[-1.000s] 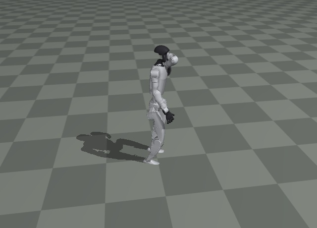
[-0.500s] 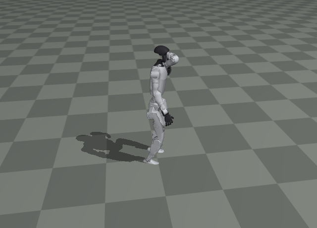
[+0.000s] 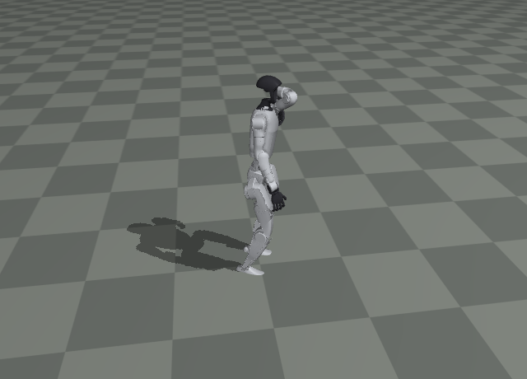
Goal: Walk
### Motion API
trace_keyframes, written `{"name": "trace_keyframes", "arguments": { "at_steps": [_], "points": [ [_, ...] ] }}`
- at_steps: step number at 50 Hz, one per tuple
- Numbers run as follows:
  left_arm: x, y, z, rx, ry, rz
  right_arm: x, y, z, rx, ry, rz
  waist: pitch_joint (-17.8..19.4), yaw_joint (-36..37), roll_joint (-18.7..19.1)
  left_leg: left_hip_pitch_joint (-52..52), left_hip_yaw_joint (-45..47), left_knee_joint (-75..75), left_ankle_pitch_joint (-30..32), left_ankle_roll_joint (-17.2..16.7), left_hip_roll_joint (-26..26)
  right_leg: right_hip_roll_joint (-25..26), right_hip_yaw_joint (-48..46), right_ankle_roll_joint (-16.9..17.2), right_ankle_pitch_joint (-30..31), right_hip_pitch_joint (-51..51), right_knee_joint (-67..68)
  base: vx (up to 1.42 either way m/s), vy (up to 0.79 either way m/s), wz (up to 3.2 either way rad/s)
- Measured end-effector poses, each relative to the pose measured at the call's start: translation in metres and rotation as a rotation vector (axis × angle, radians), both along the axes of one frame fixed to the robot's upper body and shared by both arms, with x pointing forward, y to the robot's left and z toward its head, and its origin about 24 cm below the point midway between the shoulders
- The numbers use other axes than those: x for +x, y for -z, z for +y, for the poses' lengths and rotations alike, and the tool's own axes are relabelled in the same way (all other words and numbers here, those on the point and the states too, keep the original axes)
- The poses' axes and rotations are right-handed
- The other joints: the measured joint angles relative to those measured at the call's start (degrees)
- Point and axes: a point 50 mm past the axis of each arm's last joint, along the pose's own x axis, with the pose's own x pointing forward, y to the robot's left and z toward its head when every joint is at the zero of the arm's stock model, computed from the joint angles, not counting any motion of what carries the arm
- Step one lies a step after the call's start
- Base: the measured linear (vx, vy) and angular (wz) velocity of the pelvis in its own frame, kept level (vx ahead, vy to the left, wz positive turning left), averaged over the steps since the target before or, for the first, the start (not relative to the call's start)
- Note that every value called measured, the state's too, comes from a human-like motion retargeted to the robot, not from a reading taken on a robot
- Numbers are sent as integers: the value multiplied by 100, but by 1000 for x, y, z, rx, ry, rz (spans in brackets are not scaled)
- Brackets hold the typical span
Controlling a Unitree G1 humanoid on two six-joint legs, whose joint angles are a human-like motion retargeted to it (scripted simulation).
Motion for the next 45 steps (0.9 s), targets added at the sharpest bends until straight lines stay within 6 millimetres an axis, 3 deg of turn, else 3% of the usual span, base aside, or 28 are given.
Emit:
{"name": "trace_keyframes", "arguments": {
  "at_steps": [14, 21, 27, 37, 45],
  "points": [
    [2, 1, 0, 54, -17, 36, 1, -1, 0, 8, 2, -11, 23, 62, 86, 76, 51, 144, -274, 96, -186, -188, 58, 39, -177, -169, 685, 3, 8, 0],
    [1, 1, -2, 78, -17, 30, 7, -3, 8, 44, 5, -35, 134, -53, 91, 363, 53, 85, -402, 104, -284, -407, -204, -327, -413, -531, 1988, 7, 6, -2],
    [0, 1, -3, 85, -19, 11, 12, -6, 9, 68, 28, -53, 367, -291, 63, 727, -133, -9, -472, 92, -477, -414, -126, -430, -388, -1080, 2766, 10, 3, 27],
    [-3, 0, -4, 69, -42, -35, 15, -7, 12, 106, 80, -51, 574, -612, 30, 1287, -529, -348, -524, 60, -589, -182, -33, -114, 64, -1792, 1651, 17, 0, 28],
    [-4, 0, -4, 46, -48, -41, 5, -2, 9, 107, 118, -6, 513, -608, 45, 1550, -723, -489, -611, -27, -453, 34, -183, 206, 484, -2045, 313, 23, -6, 11]
  ]
}}
